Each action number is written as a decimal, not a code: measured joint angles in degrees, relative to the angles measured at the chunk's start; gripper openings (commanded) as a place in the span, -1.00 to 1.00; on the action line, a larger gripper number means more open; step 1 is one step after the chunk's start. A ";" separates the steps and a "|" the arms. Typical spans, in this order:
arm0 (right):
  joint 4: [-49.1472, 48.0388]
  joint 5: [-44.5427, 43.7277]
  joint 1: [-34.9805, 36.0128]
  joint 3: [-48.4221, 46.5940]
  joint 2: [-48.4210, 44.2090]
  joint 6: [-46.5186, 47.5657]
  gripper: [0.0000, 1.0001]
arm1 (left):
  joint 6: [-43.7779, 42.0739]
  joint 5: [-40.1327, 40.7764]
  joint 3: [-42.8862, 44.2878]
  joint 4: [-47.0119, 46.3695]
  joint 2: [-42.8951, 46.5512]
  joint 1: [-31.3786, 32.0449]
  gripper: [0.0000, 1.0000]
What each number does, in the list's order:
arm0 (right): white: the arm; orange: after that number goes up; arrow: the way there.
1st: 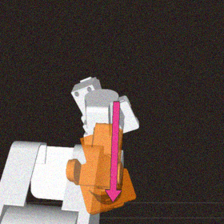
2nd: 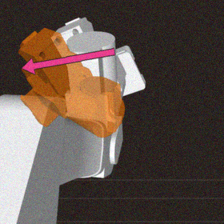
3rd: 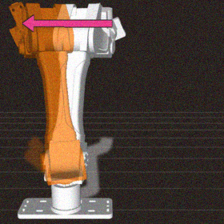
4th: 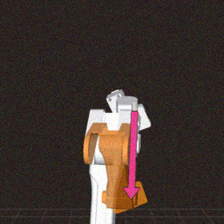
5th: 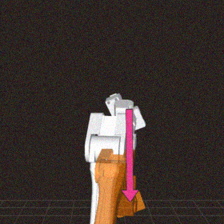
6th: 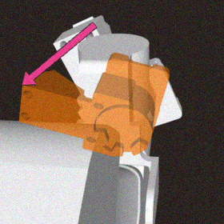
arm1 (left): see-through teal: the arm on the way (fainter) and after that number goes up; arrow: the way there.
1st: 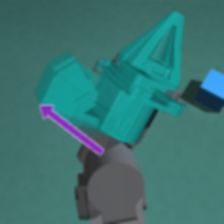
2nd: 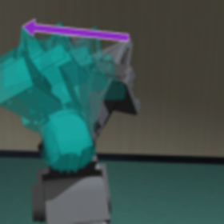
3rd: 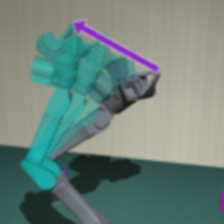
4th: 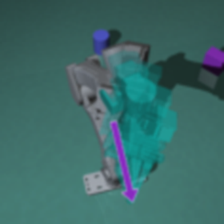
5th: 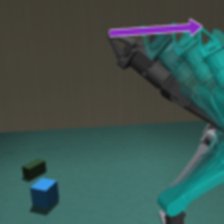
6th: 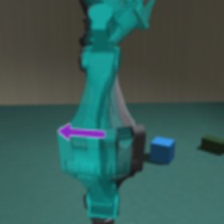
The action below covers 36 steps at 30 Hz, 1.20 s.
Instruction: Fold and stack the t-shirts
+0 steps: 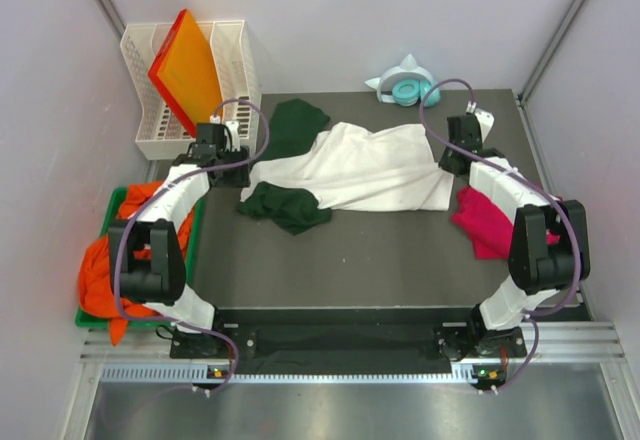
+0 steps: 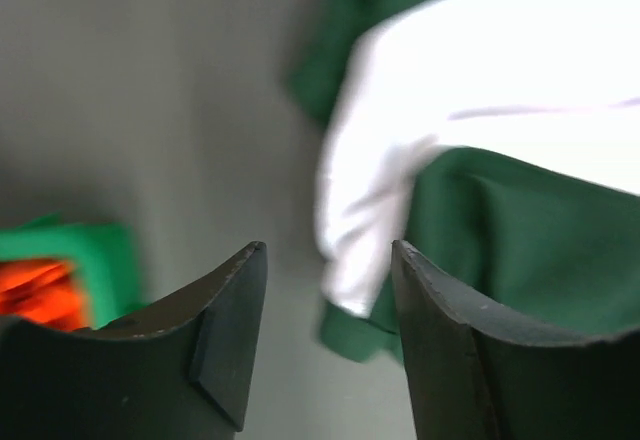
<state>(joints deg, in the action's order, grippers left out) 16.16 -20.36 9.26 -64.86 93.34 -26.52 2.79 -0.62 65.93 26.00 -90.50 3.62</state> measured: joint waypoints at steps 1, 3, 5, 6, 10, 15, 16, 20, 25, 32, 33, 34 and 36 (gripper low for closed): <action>0.17 0.00 0.00 0.00 0.00 0.04 -1.00 | 0.09 -2.27 -0.17 0.02 0.00 0.17 0.22; 0.33 -0.02 0.00 0.07 0.00 0.20 -1.00 | 0.13 -6.14 -0.92 0.15 0.00 0.37 0.25; 0.59 -0.02 0.00 0.09 0.00 0.37 -1.00 | 0.26 -9.01 -2.01 0.31 0.00 0.57 0.26; 0.68 -0.02 0.02 0.11 0.00 0.39 -1.00 | 0.28 -10.12 -2.69 0.42 0.00 0.63 0.27; 1.03 -0.07 0.17 0.37 0.04 0.39 -1.00 | 0.24 -13.33 -5.22 1.57 0.02 1.18 0.26; 1.03 -0.35 0.87 0.35 0.04 0.37 -1.00 | 0.02 -14.80 -6.69 2.32 0.02 1.77 -0.07; 1.03 -0.46 1.05 0.35 0.04 0.37 -1.00 | 0.07 -15.02 -6.86 2.36 0.02 1.79 -0.18; 1.03 -0.79 1.66 0.35 0.04 0.33 -1.00 | -0.52 -15.67 -7.10 2.75 0.13 1.88 -1.00; 1.03 -1.40 2.45 0.37 0.04 -0.17 -1.00 | -1.22 -15.28 -7.13 3.21 1.46 2.01 -1.00; 1.36 -2.60 2.84 1.22 0.02 -0.66 -1.00 | -1.44 -9.38 -6.67 3.26 8.76 2.05 -1.00; 1.40 -2.73 2.91 1.53 -0.07 -0.68 -1.00 | -1.46 -8.39 -5.84 3.61 9.73 2.05 -1.00; 1.46 -2.82 2.91 1.90 -0.24 -0.68 -1.00 | -1.46 -7.58 -4.74 3.67 10.36 2.03 -1.00; 1.97 -3.04 2.97 2.43 -0.92 -0.66 -1.00 | -1.90 -6.47 -2.34 3.74 11.15 1.81 -1.00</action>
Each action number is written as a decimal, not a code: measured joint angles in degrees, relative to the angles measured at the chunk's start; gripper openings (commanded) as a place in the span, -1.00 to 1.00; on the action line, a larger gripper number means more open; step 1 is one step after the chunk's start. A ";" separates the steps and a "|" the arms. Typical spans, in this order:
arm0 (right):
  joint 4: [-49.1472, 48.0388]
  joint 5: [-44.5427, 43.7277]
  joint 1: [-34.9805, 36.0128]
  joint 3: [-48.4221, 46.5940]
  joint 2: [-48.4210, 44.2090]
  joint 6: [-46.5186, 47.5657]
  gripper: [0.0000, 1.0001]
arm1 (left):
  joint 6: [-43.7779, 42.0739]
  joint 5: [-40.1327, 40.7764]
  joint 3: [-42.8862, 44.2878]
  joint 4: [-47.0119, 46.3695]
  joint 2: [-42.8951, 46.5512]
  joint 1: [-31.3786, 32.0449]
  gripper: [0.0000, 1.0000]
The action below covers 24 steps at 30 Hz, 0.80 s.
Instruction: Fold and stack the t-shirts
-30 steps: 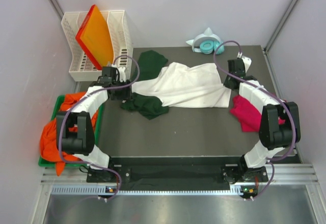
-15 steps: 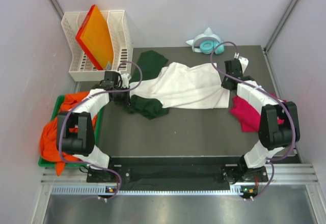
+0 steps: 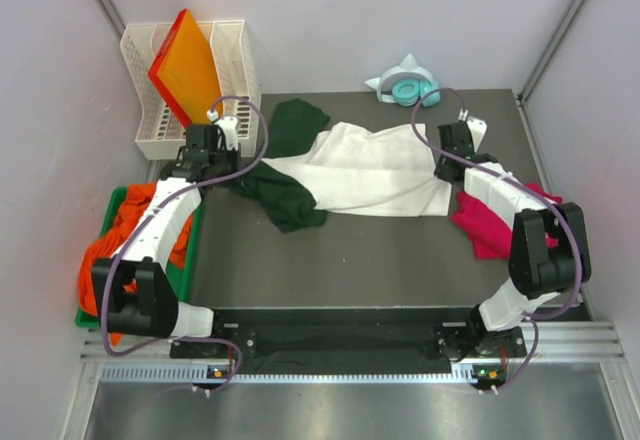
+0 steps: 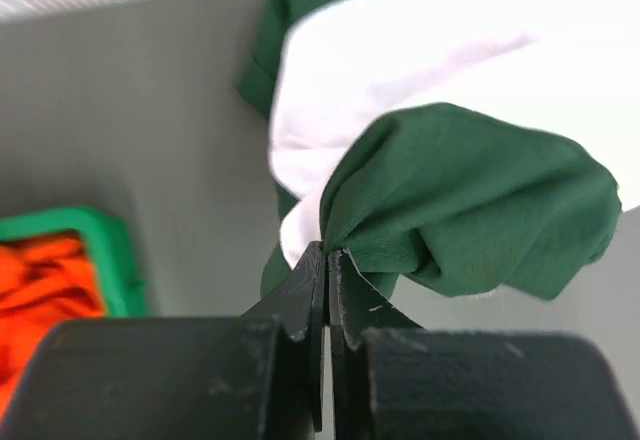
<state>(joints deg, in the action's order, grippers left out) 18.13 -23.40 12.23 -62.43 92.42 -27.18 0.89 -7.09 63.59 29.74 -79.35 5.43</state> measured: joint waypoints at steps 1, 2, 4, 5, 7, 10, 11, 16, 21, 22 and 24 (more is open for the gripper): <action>0.28 -0.11 0.02 0.28 -0.57 0.00 -1.00 | -0.24 0.42 0.90 -0.02 0.24 -0.17 -1.00; 0.39 -0.33 0.04 0.68 -1.42 0.02 -1.00 | -0.50 0.74 1.64 -0.04 0.52 -0.44 -1.00; 0.79 -0.81 0.04 1.29 -3.30 0.04 -1.00 | -0.85 1.31 2.51 -0.04 1.09 -1.05 -1.00; 0.87 -1.05 0.04 1.51 -4.39 0.11 -1.00 | -0.96 1.64 2.73 -0.02 1.27 -1.42 -1.00; 1.14 -1.55 0.04 1.70 -6.40 0.15 -1.00 | -1.07 2.08 2.95 -0.02 1.36 -2.12 -1.00; 1.01 -2.10 0.04 1.70 -8.48 0.17 -1.00 | -1.09 2.12 3.10 -0.09 1.27 -3.65 -1.00; 0.96 -2.14 0.04 1.70 -8.74 0.17 -1.00 | -1.09 2.19 3.26 -0.13 1.05 -4.07 -1.00; 1.01 -2.16 0.07 2.05 -8.79 0.15 -1.00 | -1.29 3.23 3.72 -2.82 -2.36 -4.42 -1.00; 0.92 -2.01 0.26 2.08 -8.52 0.15 -1.00 | -1.16 6.58 4.13 -7.52 -8.70 -4.39 -0.79; 0.90 -2.01 0.31 2.08 -8.39 0.15 -1.00 | -1.07 7.10 4.87 -8.15 -10.51 -4.37 -0.56; 0.87 -1.97 0.42 2.08 -8.13 0.15 -1.00 | -0.98 7.69 6.47 -9.05 -13.31 -4.37 -0.04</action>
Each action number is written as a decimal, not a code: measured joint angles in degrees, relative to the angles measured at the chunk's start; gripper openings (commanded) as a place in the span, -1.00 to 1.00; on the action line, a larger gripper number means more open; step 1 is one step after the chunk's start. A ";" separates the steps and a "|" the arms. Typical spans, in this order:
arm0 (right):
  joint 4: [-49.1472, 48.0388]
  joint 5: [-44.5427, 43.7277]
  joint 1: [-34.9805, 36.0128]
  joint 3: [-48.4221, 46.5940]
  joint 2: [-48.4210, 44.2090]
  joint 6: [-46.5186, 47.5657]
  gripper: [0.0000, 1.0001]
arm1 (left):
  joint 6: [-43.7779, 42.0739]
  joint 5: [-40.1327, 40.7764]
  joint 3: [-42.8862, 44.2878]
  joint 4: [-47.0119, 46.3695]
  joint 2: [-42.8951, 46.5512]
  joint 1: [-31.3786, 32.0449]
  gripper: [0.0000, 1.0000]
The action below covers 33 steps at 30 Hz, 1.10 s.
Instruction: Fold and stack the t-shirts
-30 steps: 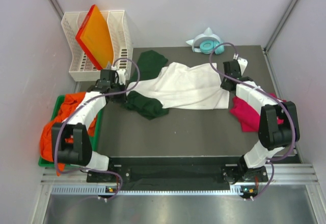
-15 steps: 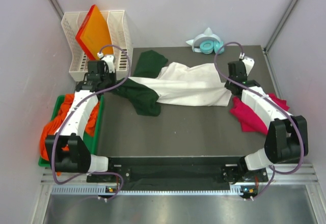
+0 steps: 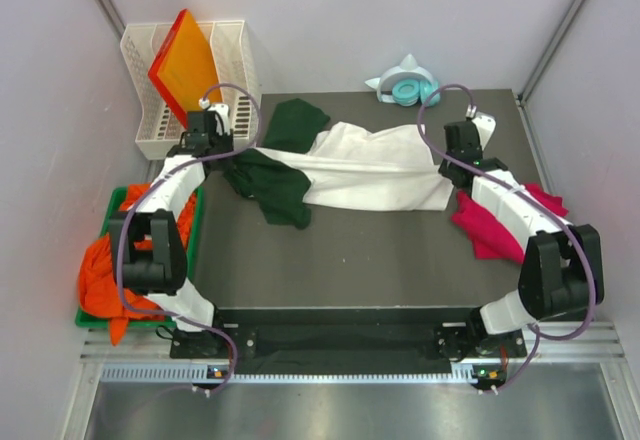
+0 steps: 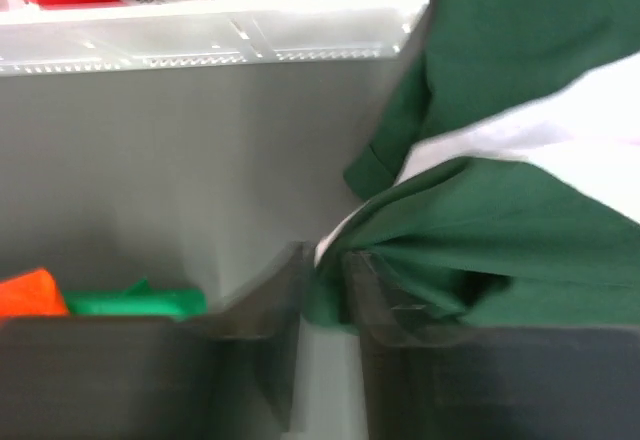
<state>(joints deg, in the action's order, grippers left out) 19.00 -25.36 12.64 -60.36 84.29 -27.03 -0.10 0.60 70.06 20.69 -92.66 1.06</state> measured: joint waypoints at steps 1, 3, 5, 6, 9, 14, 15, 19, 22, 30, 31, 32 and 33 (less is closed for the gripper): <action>-0.04 -0.02 0.00 0.00 0.13 0.02 -1.00 | -0.48 0.17 0.59 -0.20 -0.79 0.00 0.25; -0.04 -0.07 0.00 0.00 0.52 0.09 -1.00 | -0.46 0.35 1.42 -0.20 -1.38 -0.11 0.43; -0.04 -0.09 0.00 0.02 0.74 0.35 -1.00 | -0.46 -1.05 1.51 -0.07 -0.42 -0.26 0.54; -0.04 -0.09 0.00 0.02 0.74 0.46 -1.00 | -0.61 -1.75 1.51 0.11 0.17 -0.28 0.54; -0.09 -0.11 0.00 0.02 0.76 0.52 -1.00 | -0.70 -6.36 0.28 0.79 3.85 -0.44 0.50; -0.15 -0.13 0.00 0.02 1.40 0.50 -1.00 | -1.40 -11.58 -5.38 3.80 9.31 2.19 0.38; -0.15 -0.13 0.00 0.02 1.62 0.50 -1.00 | -1.42 -12.15 -6.14 4.42 9.29 3.17 0.36; -0.15 -0.11 0.07 0.07 2.62 0.46 -1.00 | -1.07 -14.05 -8.57 7.43 6.10 7.85 0.34; -0.13 -0.17 0.33 0.07 3.02 0.46 -1.00 | -0.20 -14.34 -8.68 8.02 2.58 9.29 0.33; -0.11 -0.55 0.37 0.07 3.21 0.46 -1.00 | 1.99 -13.18 -8.70 8.02 -2.97 9.35 0.33; -0.11 -0.57 0.37 0.07 3.23 0.46 -1.00 | 2.12 -12.98 -8.70 7.98 -3.45 9.33 0.33; -0.11 -0.63 0.37 0.07 3.23 0.44 -1.00 | 2.21 -12.74 -8.70 7.98 -3.96 9.33 0.33; -0.11 -0.68 0.37 0.07 3.23 0.44 -1.00 | 2.29 -12.59 -8.70 7.98 -4.44 9.33 0.32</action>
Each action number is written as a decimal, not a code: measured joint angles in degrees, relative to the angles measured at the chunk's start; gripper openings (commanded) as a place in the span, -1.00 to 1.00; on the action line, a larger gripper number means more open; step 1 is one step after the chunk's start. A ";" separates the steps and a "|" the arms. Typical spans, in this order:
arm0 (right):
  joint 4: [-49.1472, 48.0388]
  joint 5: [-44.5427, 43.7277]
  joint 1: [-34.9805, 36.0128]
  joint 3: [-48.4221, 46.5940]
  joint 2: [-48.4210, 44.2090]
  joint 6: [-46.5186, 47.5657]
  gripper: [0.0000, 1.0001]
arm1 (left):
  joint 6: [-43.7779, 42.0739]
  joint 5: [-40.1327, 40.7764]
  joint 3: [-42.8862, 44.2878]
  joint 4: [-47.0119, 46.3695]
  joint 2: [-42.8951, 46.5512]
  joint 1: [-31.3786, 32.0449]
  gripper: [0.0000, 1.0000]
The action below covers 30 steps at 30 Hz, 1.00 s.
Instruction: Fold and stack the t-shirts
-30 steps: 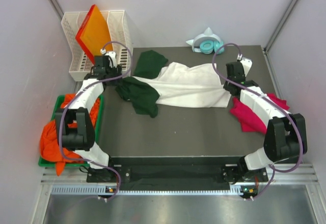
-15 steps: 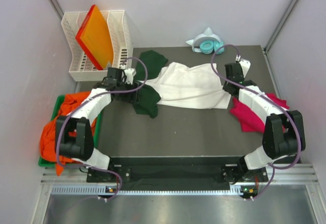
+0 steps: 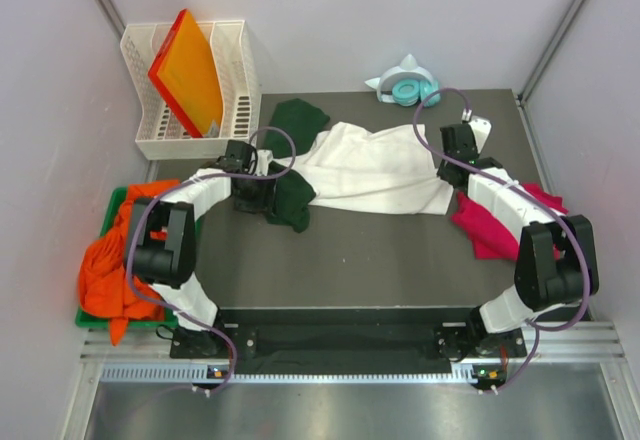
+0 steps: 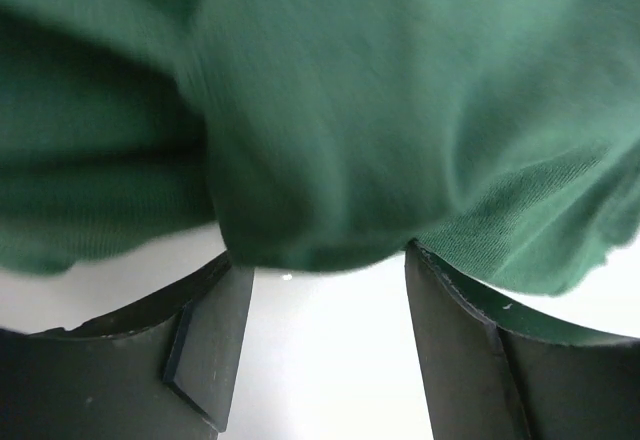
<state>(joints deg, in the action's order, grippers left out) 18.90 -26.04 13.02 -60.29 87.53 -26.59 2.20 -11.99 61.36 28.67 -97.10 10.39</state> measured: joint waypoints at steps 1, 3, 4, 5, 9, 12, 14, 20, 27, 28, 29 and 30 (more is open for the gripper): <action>0.00 -0.02 0.00 0.00 0.00 0.02 -1.00 | 0.13 0.24 0.02 -0.07 -0.74 0.00 0.31; 0.00 -0.04 0.00 0.00 0.04 0.00 -1.00 | 0.48 0.55 0.02 -0.04 -2.32 0.00 0.26; -0.02 -0.07 0.00 0.00 0.11 0.00 -1.00 | 0.76 0.63 0.39 0.04 -2.82 0.00 0.24; -0.02 -0.07 0.00 0.00 0.24 0.00 -1.00 | 0.81 0.70 0.44 -0.61 -2.86 0.00 0.23; -0.02 -0.11 0.00 0.00 0.42 0.00 -1.00 | 0.85 0.66 0.52 -0.76 -3.19 0.00 0.10; -0.02 -0.15 0.00 0.00 0.44 -0.02 -1.00 | 0.74 0.59 0.44 -1.11 -3.19 -0.11 -0.27; -0.04 -0.17 0.00 0.00 0.52 -0.02 -1.00 | 0.94 0.26 0.31 -1.16 -3.32 -0.11 -0.72; -0.04 -0.20 0.02 0.00 1.57 -0.04 -1.00 | 0.66 -0.87 0.24 -1.27 -3.80 -0.15 -0.98; -0.07 -0.20 0.02 0.00 2.40 -0.04 -1.00 | 0.66 -0.90 0.07 -1.46 -3.78 -0.15 -1.00; -0.07 -0.20 0.02 0.00 2.45 -0.04 -1.00 | 0.66 -0.90 -0.04 -1.57 -3.72 -0.15 -1.00; -0.09 -0.20 0.02 0.00 2.45 -0.04 -1.00 | 0.66 -0.87 -0.22 -1.75 -3.61 -0.15 -1.00; -0.09 -0.20 0.02 0.00 2.47 -0.04 -1.00 | 0.63 -0.85 -0.42 -1.99 -3.43 -0.15 -1.00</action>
<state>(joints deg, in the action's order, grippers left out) 18.81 -26.24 13.04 -60.29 90.00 -26.63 2.83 -12.84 60.95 26.68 -100.53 10.24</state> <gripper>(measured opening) 0.017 0.034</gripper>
